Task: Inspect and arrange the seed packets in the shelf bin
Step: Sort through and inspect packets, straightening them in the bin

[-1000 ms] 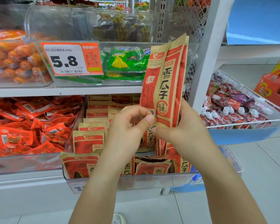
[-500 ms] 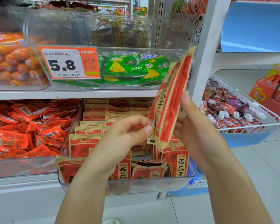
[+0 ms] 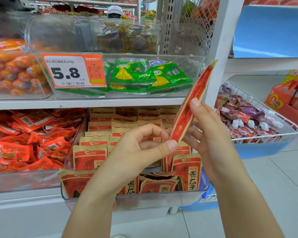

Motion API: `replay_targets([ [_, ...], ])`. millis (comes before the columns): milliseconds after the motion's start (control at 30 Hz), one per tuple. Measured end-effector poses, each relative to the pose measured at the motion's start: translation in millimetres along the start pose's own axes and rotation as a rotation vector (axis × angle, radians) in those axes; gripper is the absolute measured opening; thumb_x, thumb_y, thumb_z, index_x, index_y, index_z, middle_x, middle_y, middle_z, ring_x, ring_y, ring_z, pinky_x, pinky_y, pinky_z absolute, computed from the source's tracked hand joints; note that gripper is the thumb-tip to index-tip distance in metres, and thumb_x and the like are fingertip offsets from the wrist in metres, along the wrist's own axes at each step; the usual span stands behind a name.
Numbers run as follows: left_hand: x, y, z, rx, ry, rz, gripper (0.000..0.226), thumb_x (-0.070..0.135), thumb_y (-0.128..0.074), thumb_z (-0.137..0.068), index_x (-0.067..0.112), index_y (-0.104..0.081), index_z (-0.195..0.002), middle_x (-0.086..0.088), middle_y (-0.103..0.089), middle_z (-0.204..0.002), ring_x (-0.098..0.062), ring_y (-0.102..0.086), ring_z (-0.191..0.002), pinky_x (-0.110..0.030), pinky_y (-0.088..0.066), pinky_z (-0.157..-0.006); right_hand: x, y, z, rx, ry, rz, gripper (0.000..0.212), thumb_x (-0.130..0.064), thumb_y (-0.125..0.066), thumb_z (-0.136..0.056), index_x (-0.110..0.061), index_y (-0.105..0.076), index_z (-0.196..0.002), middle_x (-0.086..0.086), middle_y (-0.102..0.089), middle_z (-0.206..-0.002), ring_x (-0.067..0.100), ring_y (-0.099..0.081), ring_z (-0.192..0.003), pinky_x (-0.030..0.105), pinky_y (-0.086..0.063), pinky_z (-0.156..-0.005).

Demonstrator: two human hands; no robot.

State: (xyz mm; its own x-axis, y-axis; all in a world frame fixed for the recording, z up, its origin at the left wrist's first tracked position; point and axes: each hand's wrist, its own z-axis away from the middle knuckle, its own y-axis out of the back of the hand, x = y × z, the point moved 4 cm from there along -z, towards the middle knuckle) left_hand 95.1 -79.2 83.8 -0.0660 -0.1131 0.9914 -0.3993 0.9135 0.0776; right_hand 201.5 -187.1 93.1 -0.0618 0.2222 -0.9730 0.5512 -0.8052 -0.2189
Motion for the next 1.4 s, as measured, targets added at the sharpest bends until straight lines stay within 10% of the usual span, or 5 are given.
replay_targets([
  [467,-7.2,5.4,-3.2,0.040,-0.009,0.047,0.016,0.025,-0.066,-0.072,0.012,-0.066,-0.081,0.006,-0.076,-0.085,-0.006,-0.071,-0.081,-0.023,-0.057,-0.080,2.7,-2.1,-1.2,0.045,-0.025,0.032,0.070,-0.054,-0.071,-0.073,-0.026,-0.054,-0.135,-0.003,-0.070,-0.112,0.012,-0.071,-0.095,0.030,-0.055,-0.083],
  [700,-4.7,7.3,-1.2,0.020,0.008,0.039,0.020,0.029,-0.070,-0.070,0.015,-0.068,-0.084,0.004,-0.076,-0.090,-0.006,-0.071,-0.087,-0.013,-0.052,-0.075,0.7,-1.4,-0.7,-0.021,0.012,0.146,0.065,-0.052,-0.065,-0.069,-0.032,-0.055,-0.131,-0.006,-0.076,-0.095,0.009,-0.073,-0.088,0.025,-0.057,-0.079],
  [1067,3.6,25.1,0.9,0.447,-0.096,0.285,0.035,0.040,-0.064,-0.074,0.018,-0.068,-0.102,0.000,-0.076,-0.092,-0.014,-0.073,-0.085,-0.023,-0.056,-0.070,6.3,-15.3,10.5,-0.367,-0.077,0.411,0.061,-0.051,-0.070,-0.061,-0.044,-0.063,-0.121,-0.011,-0.073,-0.103,0.001,-0.071,-0.084,0.010,-0.049,-0.064],
  [1400,3.3,30.1,3.0,0.487,-0.081,0.309,0.010,0.020,-0.062,-0.091,0.014,-0.070,-0.094,-0.002,-0.077,-0.087,-0.014,-0.074,-0.081,-0.021,-0.056,-0.066,6.8,-14.3,11.8,-0.427,-0.141,0.437,0.057,-0.043,-0.071,-0.061,-0.041,-0.066,-0.118,-0.012,-0.074,-0.100,0.008,-0.072,-0.084,0.013,-0.052,-0.064],
])
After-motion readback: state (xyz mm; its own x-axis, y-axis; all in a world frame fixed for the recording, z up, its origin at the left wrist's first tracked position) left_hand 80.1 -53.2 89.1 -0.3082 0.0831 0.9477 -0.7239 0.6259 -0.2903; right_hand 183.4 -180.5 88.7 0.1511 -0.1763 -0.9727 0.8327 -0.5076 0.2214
